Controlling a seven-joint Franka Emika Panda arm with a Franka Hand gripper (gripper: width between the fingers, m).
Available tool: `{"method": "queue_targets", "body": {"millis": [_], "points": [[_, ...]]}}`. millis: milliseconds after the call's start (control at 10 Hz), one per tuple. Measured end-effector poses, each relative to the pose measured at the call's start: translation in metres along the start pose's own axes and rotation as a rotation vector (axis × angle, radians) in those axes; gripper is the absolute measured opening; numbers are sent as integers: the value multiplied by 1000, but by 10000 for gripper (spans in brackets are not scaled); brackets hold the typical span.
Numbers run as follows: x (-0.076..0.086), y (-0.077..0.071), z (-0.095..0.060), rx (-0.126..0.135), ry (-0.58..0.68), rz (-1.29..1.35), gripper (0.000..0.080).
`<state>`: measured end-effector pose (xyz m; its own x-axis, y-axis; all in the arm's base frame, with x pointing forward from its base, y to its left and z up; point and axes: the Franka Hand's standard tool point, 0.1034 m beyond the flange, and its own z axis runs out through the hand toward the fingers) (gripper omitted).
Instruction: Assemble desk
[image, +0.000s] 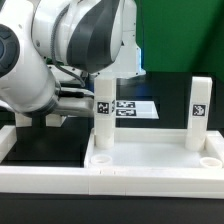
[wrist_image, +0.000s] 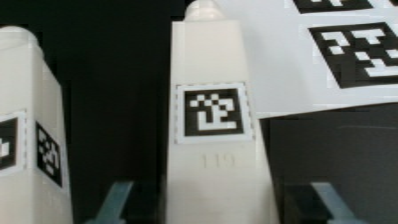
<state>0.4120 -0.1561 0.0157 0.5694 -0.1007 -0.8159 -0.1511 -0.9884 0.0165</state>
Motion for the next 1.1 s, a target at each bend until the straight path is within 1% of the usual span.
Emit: {"method": "queue_targets", "body": {"millis": [200, 300, 400, 500, 600, 800, 1100], "points": [[0, 1, 0, -8, 0, -25, 288], [-1, 4, -3, -27, 4, -64, 288], [-4, 5, -10, -44, 11, -118, 288], [-13, 4, -20, -43, 17, -139, 288], [-24, 3, -33, -63, 22, -148, 288], [-41, -4, -50, -57, 45, -173, 288], [-37, -2, -47, -59, 57, -171, 290]]}}
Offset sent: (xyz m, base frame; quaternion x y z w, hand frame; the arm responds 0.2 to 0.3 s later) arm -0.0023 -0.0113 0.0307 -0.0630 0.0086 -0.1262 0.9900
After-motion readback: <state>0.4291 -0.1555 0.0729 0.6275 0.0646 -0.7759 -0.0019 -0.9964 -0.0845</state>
